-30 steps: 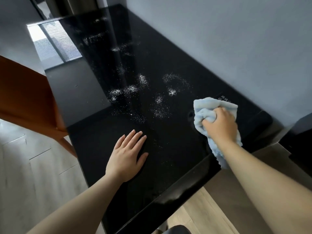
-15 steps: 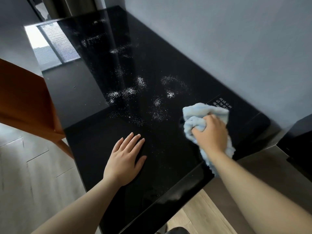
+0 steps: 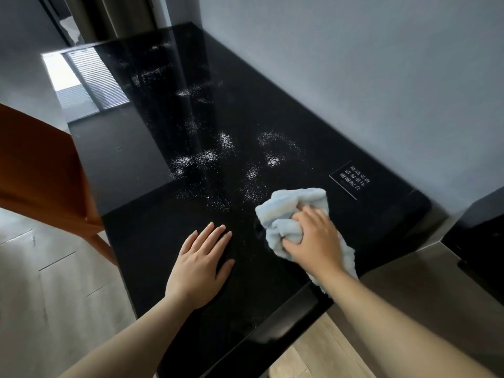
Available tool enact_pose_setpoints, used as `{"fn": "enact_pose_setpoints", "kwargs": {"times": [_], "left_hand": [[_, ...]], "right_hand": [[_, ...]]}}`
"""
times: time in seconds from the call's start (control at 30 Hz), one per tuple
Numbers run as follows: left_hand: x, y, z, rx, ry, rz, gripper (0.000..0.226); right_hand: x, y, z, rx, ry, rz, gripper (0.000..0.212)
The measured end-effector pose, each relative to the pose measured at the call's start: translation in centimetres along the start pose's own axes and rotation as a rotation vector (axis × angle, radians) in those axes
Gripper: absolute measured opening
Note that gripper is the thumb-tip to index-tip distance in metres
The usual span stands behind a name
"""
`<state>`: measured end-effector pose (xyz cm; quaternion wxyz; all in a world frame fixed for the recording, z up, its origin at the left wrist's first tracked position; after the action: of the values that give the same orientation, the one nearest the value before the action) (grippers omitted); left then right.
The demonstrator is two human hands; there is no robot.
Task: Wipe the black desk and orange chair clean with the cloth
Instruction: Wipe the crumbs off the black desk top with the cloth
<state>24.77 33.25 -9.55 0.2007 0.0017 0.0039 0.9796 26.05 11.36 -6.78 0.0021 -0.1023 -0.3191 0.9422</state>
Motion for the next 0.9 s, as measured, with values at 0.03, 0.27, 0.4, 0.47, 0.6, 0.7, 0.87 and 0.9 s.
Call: {"fn": "enact_pose_setpoints", "kwargs": {"times": [0.03,0.27,0.4,0.47,0.6,0.7,0.87,0.9], "left_hand": [[0.0,0.0,0.0,0.004,-0.007,0.000,0.061],[0.0,-0.1,0.1,0.012,-0.052,-0.010,0.062],[0.0,0.2,0.8,-0.016,-0.025,-0.034,0.055],[-0.1,0.2,0.8,-0.001,-0.034,-0.032,0.054],[-0.5,-0.4,-0.6,0.042,-0.039,-0.028,0.054],[-1.0,-1.2,0.0,0.024,0.027,-0.008,0.051],[-2.5,-3.5,-0.2,-0.065,-0.054,0.177,0.062],[-2.9,-4.1,-0.6,-0.063,-0.104,0.228,0.066]], "right_hand": [[0.3,-0.2,0.0,-0.025,-0.056,0.077,0.018],[-3.2,3.7,2.2,0.122,0.059,-0.272,0.028],[1.6,-1.2,-0.8,-0.029,-0.135,0.074,0.009],[2.0,-0.3,0.0,-0.016,-0.241,0.199,0.011],[-1.7,6.0,4.7,0.114,0.067,-0.306,0.018],[-0.9,2.6,2.5,0.215,0.127,-0.259,0.018],[1.9,-1.2,-1.4,0.055,-0.167,0.233,0.024],[0.6,0.2,-0.4,0.083,-0.113,0.145,0.022]]}}
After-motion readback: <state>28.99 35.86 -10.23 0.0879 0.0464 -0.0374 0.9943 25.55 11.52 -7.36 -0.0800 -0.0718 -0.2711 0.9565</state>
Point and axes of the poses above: each hand's wrist, its own x-axis away from the middle knuckle, its own z-axis out of the back of the hand, y = z × x, the point moved 4 cm from there along -x, towards the middle knuckle, and after that the axes turned 11 degrees about -x, right-handed, at the moved point
